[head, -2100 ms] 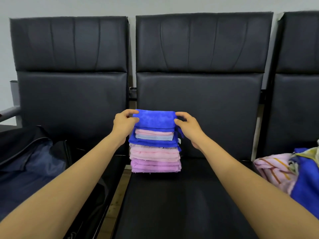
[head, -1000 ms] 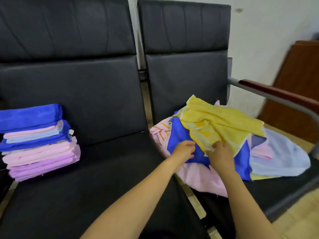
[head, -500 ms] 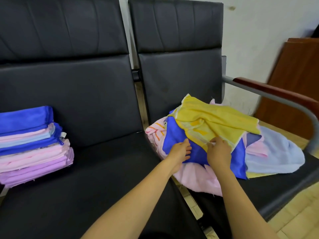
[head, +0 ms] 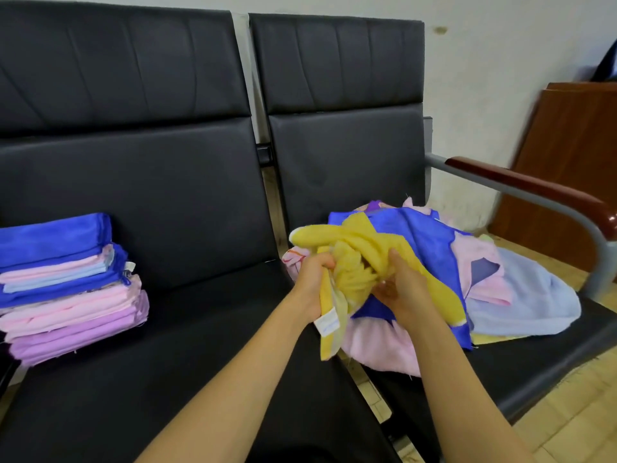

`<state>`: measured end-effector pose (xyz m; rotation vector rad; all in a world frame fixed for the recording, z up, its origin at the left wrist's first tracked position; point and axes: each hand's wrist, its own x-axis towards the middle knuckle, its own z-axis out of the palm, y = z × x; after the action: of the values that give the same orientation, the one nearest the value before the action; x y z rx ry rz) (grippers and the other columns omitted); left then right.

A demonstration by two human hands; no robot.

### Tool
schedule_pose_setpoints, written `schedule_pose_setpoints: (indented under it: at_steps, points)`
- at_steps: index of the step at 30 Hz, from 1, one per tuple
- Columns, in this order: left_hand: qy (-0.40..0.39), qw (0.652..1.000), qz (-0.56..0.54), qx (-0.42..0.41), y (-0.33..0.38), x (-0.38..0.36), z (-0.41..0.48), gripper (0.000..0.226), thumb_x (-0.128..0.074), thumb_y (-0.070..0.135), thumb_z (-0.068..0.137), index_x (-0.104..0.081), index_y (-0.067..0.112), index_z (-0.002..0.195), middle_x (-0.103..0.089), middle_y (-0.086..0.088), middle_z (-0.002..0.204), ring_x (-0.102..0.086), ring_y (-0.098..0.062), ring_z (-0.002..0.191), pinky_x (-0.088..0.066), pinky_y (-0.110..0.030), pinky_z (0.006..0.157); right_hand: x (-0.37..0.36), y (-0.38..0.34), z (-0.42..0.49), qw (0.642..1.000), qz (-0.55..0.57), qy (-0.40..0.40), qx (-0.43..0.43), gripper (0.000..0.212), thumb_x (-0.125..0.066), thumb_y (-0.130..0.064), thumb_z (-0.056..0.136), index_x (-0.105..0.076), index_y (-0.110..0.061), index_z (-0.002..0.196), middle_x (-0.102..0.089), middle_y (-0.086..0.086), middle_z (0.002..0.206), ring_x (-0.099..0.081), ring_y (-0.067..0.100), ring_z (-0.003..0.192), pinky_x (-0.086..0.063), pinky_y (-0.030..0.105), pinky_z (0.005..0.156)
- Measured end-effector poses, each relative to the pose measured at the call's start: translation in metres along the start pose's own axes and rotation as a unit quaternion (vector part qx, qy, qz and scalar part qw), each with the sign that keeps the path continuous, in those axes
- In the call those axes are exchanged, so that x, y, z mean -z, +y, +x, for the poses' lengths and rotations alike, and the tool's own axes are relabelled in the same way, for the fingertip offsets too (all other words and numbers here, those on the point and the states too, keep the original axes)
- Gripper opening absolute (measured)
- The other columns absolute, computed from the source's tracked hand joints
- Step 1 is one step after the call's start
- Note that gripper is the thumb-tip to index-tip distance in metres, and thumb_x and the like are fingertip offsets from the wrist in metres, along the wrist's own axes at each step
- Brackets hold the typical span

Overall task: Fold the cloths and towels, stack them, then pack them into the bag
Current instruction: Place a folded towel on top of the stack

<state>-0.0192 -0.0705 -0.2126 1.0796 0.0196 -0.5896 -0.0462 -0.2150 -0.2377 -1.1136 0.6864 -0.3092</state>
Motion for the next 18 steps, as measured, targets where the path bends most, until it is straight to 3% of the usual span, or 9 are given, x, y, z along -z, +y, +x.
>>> schedule_pose_setpoints:
  at_steps: [1,2,3,5,7,9,11,15,18]
  points:
    - [-0.01,1.0,0.016,0.017,-0.002,0.006,-0.001,0.028,-0.047,0.013,0.087,-0.064,0.008,0.11,-0.071,-0.015,0.092,-0.066,-0.032,0.086,-0.054,-0.041,0.081,-0.001,0.003,0.004,1.0,-0.016,0.024,0.001,0.105,-0.074,-0.056,0.068,-0.021,-0.012,0.147,-0.052,0.006,0.126,-0.059,0.028,0.105,-0.056,0.045,0.083]
    - [-0.018,0.999,0.028,0.036,-0.004,0.01,-0.002,0.033,-0.054,0.019,0.086,-0.063,0.008,0.116,-0.071,-0.017,0.1,-0.066,-0.033,0.091,-0.053,-0.042,0.084,-0.002,0.006,0.001,0.998,-0.041,0.037,0.019,0.108,-0.079,-0.047,0.068,-0.013,-0.014,0.147,-0.047,0.004,0.128,-0.056,0.028,0.108,-0.053,0.048,0.088]
    - [-0.024,0.998,0.041,0.047,-0.005,0.014,-0.002,0.039,-0.061,0.024,0.085,-0.061,0.008,0.121,-0.069,-0.018,0.107,-0.066,-0.034,0.098,-0.053,-0.044,0.089,-0.002,0.01,0.002,0.996,-0.067,0.032,0.044,0.099,-0.08,-0.036,0.072,-0.015,-0.014,0.145,-0.045,0.005,0.126,-0.055,0.029,0.108,-0.053,0.048,0.09]
    - [-0.047,0.996,0.065,0.042,-0.005,0.02,-0.003,0.045,-0.07,0.025,0.083,-0.061,0.01,0.124,-0.068,-0.018,0.115,-0.064,-0.035,0.107,-0.05,-0.046,0.096,-0.002,0.013,-0.001,0.987,-0.132,-0.026,0.083,0.061,-0.071,-0.02,0.083,-0.039,-0.007,0.133,-0.054,0.01,0.113,-0.058,0.027,0.098,-0.054,0.046,0.085]
    - [-0.048,0.995,0.091,0.014,-0.001,0.025,-0.006,0.041,-0.07,0.023,0.084,-0.062,0.011,0.122,-0.069,-0.016,0.113,-0.066,-0.033,0.105,-0.052,-0.045,0.093,-0.004,0.009,-0.01,0.967,-0.216,-0.025,0.136,0.02,-0.059,-0.019,0.092,-0.055,-0.001,0.1,-0.057,0.013,0.089,-0.054,0.024,0.082,-0.051,0.045,0.078]
    - [-0.043,0.993,0.106,-0.022,0.008,0.03,-0.012,0.043,-0.071,0.024,0.082,-0.061,0.012,0.122,-0.07,-0.015,0.112,-0.067,-0.032,0.102,-0.053,-0.046,0.091,-0.01,-0.001,-0.021,0.952,-0.224,0.001,0.208,0.017,-0.051,-0.021,0.096,-0.053,-0.005,0.091,-0.052,0.011,0.08,-0.049,0.02,0.075,-0.046,0.039,0.072]
    - [-0.048,0.994,0.086,-0.055,0.022,0.034,-0.024,0.048,-0.071,0.024,0.08,-0.06,0.01,0.124,-0.068,-0.017,0.115,-0.066,-0.035,0.105,-0.051,-0.051,0.094,-0.022,-0.013,-0.039,0.954,-0.142,-0.014,0.262,0.013,-0.05,-0.022,0.097,-0.056,-0.01,0.094,-0.055,0.006,0.083,-0.05,0.015,0.075,-0.045,0.035,0.072]
    - [0.017,0.994,0.018,-0.111,0.06,0.061,-0.059,0.034,-0.06,0.025,0.091,-0.063,0.006,0.119,-0.068,-0.02,0.114,-0.066,-0.037,0.102,-0.053,-0.049,0.085,-0.052,-0.017,-0.081,0.973,0.004,-0.165,0.164,0.021,-0.052,-0.023,0.097,-0.06,-0.017,0.116,-0.066,0.005,0.107,-0.063,0.018,0.097,-0.054,0.036,0.084]
    - [0.106,0.984,-0.029,-0.139,0.084,0.099,-0.093,0.031,-0.055,0.026,0.092,-0.064,0.005,0.113,-0.068,-0.02,0.107,-0.067,-0.034,0.092,-0.053,-0.043,0.076,-0.078,-0.005,-0.11,0.945,0.063,-0.313,0.072,0.017,-0.049,-0.015,0.098,-0.062,-0.014,0.108,-0.069,0.006,0.104,-0.066,0.021,0.095,-0.058,0.032,0.076]
